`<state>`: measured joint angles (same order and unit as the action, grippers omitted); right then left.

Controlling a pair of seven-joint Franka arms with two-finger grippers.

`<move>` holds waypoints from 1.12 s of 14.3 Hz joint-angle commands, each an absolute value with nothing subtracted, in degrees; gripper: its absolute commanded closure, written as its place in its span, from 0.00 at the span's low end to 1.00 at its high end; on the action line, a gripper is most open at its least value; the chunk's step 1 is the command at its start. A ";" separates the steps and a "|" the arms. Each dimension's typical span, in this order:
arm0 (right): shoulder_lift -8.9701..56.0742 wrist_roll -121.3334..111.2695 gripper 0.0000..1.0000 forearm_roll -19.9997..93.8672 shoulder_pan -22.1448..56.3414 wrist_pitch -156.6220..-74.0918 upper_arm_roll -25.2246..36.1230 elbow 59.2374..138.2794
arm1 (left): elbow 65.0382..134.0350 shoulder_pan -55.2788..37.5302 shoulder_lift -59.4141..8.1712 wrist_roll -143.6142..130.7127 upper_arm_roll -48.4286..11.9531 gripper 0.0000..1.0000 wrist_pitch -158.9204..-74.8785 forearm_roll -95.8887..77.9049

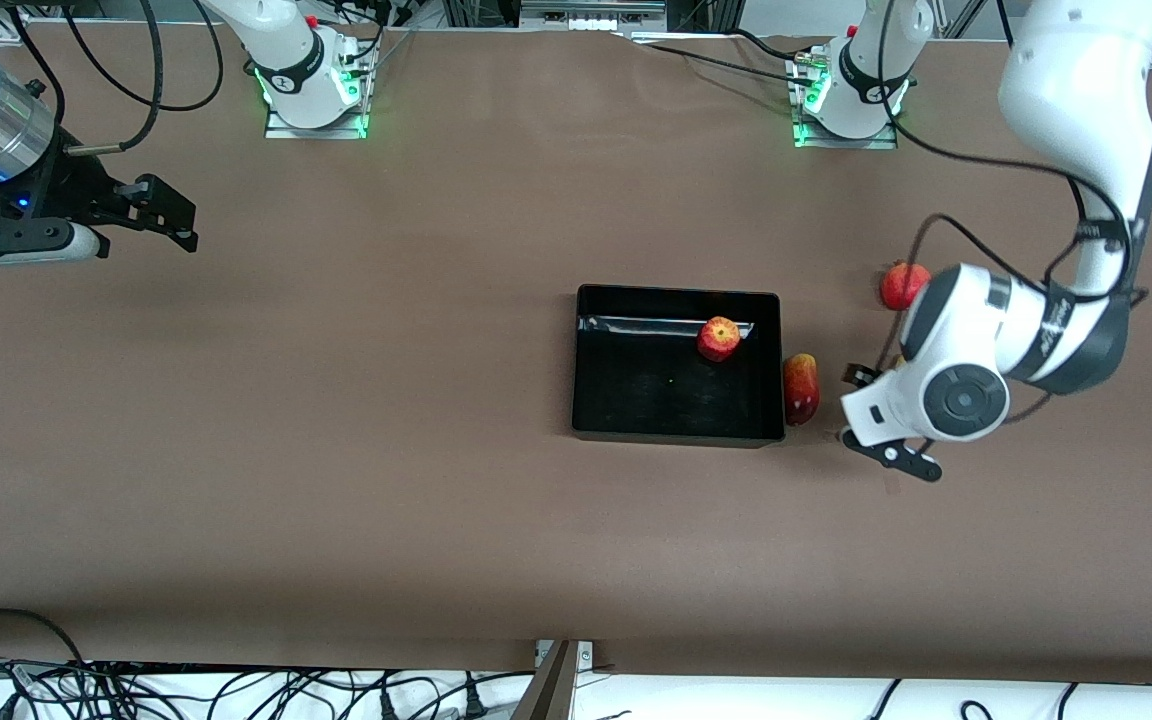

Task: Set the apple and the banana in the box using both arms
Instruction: 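Lower the left gripper onto the yellow banana and grasp it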

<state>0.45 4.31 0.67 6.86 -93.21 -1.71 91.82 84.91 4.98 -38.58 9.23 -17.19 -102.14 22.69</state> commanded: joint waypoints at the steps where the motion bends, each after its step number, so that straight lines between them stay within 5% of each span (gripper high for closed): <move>1: 0.09 4.48 0.00 0.79 6.15 -92.29 -2.29 91.23 | 89.97 8.60 -39.64 15.99 -17.75 0.00 -110.44 25.75; 3: 0.09 4.40 0.00 0.79 6.15 -92.29 -2.29 91.23 | 95.60 9.40 -39.64 16.00 -17.75 0.00 -116.42 28.81; 4: 0.17 4.39 0.00 0.79 6.15 -92.29 -2.29 91.23 | 96.93 9.93 -39.55 16.00 -17.75 0.14 -117.59 29.18; 5: 0.18 4.39 0.00 0.79 6.15 -92.29 -2.29 91.23 | 97.20 10.11 -39.46 16.08 -17.75 0.48 -117.51 29.18; 6: 0.18 4.48 0.00 0.79 6.15 -92.29 -2.29 91.23 | 97.29 10.54 -39.55 16.52 -17.75 0.66 -117.51 29.18; 9: 0.09 4.48 0.00 0.79 6.15 -92.29 -2.29 91.23 | 97.21 11.60 -40.08 17.84 -17.84 0.95 -117.69 29.18; 12: 0.17 4.66 0.00 0.79 6.15 -92.37 -2.29 91.14 | 94.85 11.08 -38.94 16.97 -18.63 0.98 -111.84 28.04; 16: 0.09 4.66 0.00 0.88 6.15 -92.37 -2.29 91.23 | 81.68 8.53 -37.97 16.25 -21.00 0.97 -93.81 18.15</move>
<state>0.45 4.33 0.67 6.86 -93.20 -1.71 91.80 87.48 9.80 -39.23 16.04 -20.16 -100.79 23.46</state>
